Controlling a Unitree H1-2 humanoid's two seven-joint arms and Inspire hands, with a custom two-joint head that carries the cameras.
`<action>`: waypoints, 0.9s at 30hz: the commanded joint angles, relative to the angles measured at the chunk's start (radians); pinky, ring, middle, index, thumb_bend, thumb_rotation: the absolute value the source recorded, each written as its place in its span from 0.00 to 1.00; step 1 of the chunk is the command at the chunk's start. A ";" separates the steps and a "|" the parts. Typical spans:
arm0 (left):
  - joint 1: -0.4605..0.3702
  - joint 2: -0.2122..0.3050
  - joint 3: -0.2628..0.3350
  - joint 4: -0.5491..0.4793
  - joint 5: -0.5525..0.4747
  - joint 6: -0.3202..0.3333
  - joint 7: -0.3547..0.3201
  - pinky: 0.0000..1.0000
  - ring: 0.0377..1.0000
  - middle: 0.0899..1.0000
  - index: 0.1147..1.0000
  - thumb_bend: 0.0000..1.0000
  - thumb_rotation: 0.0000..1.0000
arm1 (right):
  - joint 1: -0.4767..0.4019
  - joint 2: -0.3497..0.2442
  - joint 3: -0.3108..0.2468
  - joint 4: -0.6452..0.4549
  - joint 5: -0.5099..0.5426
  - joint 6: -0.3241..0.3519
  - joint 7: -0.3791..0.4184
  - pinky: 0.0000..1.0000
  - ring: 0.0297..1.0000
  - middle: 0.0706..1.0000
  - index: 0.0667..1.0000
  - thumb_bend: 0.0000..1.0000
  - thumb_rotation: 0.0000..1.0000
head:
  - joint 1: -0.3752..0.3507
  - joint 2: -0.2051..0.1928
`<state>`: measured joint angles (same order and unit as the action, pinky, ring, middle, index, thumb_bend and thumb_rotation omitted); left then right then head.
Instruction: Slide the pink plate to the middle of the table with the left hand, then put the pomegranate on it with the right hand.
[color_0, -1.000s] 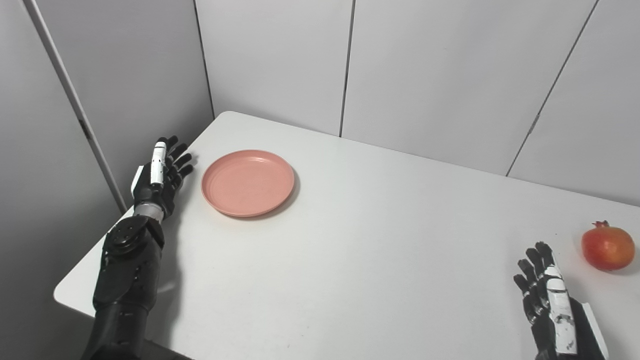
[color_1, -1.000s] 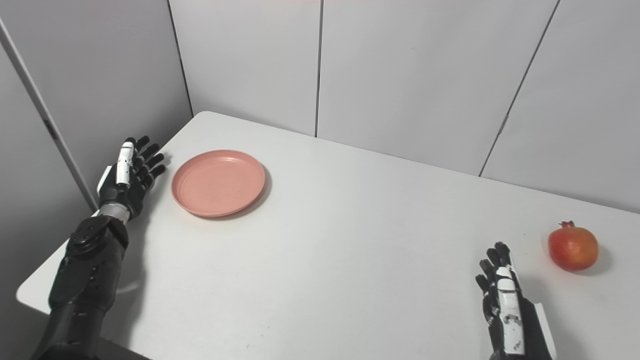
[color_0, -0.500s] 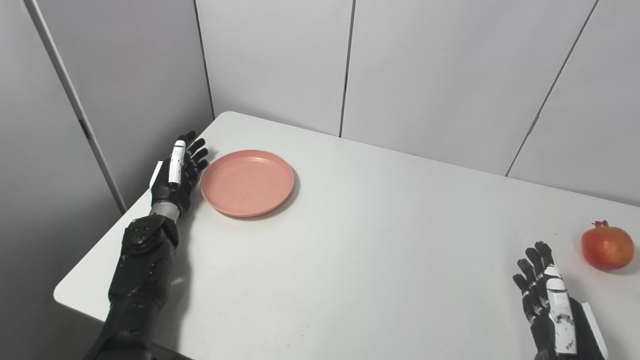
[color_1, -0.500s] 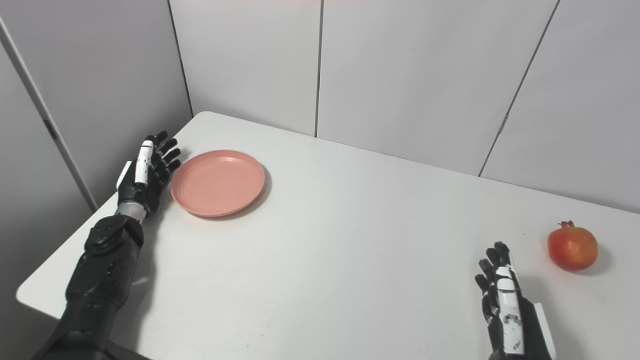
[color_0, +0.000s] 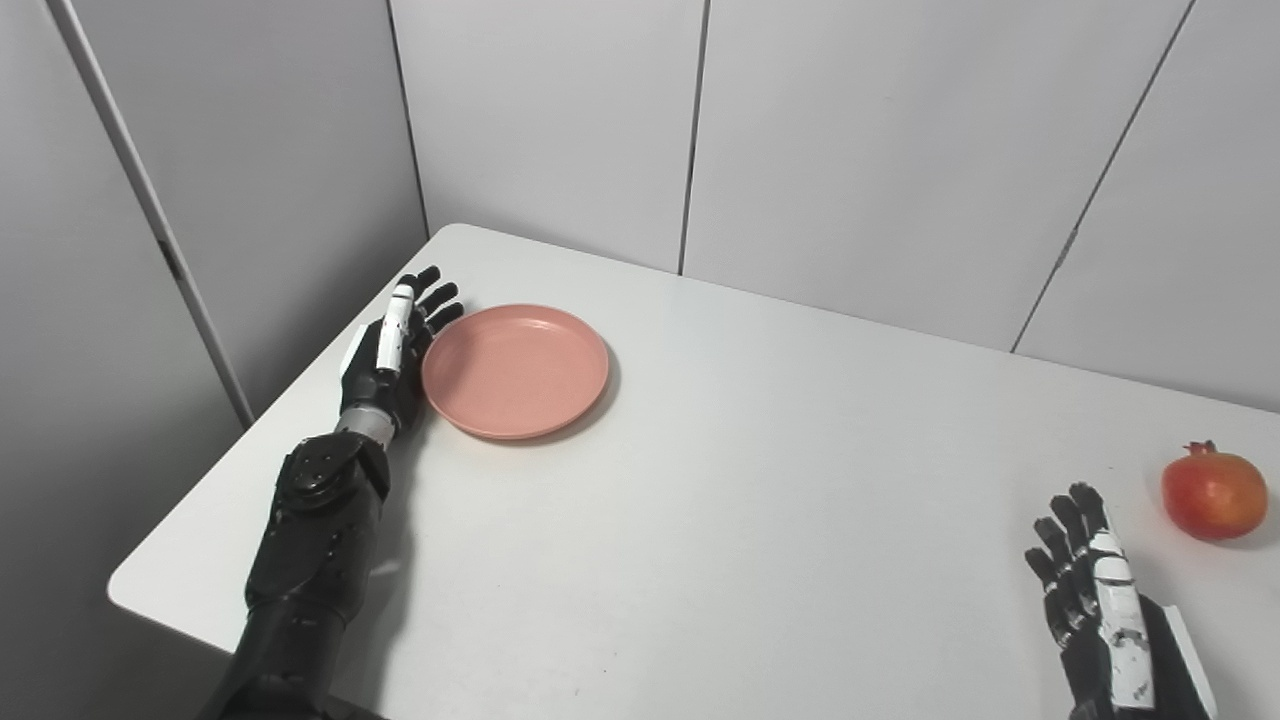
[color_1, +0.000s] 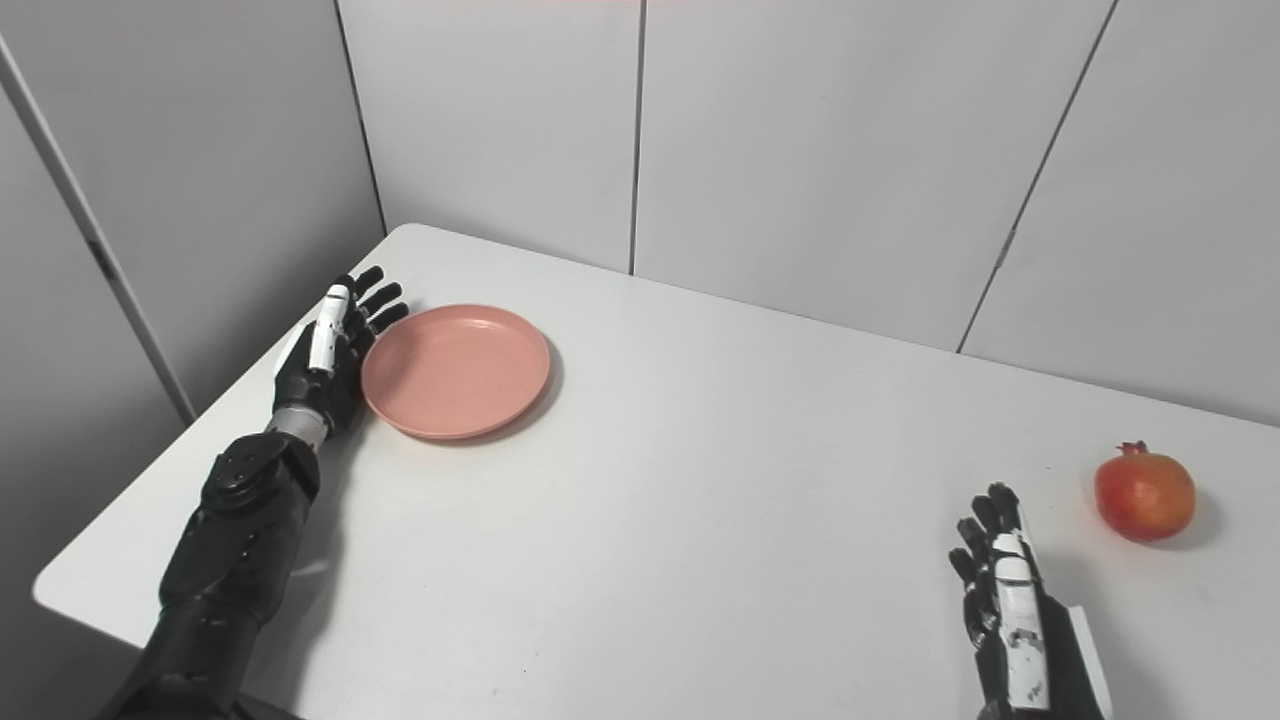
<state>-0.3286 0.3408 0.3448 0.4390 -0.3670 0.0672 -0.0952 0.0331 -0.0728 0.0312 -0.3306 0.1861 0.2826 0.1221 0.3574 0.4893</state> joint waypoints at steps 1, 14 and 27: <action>0.002 -0.005 -0.015 0.001 0.011 0.033 0.000 0.86 0.86 0.86 0.85 0.35 1.00 | -0.016 0.003 -0.001 -0.040 0.008 -0.005 0.004 1.00 1.00 1.00 1.00 0.04 1.00 | 0.001 0.002; 0.018 -0.043 -0.061 -0.076 -0.005 0.081 -0.025 0.86 0.86 0.86 0.85 0.36 1.00 | -0.015 -0.002 0.006 -0.027 -0.007 -0.035 0.008 1.00 1.00 1.00 1.00 0.06 1.00 | -0.021 0.012; 0.018 -0.085 -0.127 -0.123 0.019 0.124 -0.033 0.87 0.87 0.86 0.85 0.37 1.00 | -0.016 0.001 0.014 -0.014 -0.032 -0.054 0.011 1.00 1.00 1.00 1.00 0.09 1.00 | -0.053 0.028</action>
<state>-0.3071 0.2630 0.2310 0.3176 -0.3575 0.1466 -0.1297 0.0338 -0.0740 0.0445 -0.3256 0.1522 0.2805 0.1240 0.3038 0.5169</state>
